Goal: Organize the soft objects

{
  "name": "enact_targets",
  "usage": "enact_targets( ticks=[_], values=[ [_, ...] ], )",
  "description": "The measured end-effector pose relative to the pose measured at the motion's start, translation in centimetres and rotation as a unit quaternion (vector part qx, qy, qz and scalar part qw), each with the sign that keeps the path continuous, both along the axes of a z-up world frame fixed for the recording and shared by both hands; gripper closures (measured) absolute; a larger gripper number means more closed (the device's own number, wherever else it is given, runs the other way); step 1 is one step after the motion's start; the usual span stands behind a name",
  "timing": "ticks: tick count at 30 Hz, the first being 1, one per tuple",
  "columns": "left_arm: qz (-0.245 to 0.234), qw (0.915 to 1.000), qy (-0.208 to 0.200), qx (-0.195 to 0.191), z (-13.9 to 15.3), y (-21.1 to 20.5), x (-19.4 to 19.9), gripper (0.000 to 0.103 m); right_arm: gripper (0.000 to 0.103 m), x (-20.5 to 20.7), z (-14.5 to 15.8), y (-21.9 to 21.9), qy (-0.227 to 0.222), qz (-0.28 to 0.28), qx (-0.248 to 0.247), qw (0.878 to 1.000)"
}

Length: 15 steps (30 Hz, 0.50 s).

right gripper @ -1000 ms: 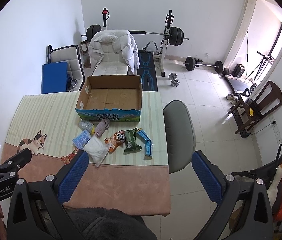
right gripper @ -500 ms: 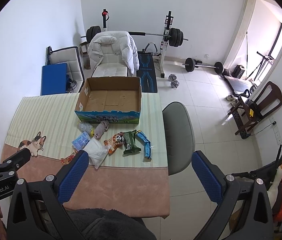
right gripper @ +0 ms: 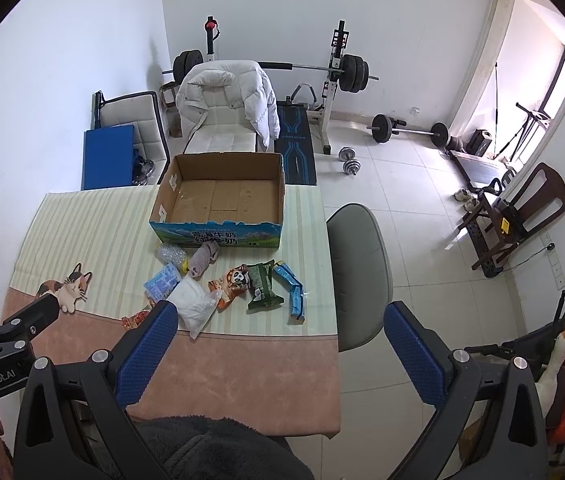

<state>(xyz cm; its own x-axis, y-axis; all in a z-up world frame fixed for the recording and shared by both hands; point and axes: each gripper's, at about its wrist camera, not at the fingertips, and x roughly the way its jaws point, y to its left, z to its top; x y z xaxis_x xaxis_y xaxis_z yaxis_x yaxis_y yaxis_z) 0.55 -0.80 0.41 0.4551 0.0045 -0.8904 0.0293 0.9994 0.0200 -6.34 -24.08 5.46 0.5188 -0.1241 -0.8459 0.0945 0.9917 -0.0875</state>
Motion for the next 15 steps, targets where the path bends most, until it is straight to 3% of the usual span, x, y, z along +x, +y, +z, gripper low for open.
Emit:
enact_targets(
  ticks=[15],
  values=[
    [0.0,1.0,0.001,-0.001,-0.28,0.25,0.28,0.0,0.0,0.64,-0.15,-0.08,0.001,0.001,0.004,1.0]
  ],
)
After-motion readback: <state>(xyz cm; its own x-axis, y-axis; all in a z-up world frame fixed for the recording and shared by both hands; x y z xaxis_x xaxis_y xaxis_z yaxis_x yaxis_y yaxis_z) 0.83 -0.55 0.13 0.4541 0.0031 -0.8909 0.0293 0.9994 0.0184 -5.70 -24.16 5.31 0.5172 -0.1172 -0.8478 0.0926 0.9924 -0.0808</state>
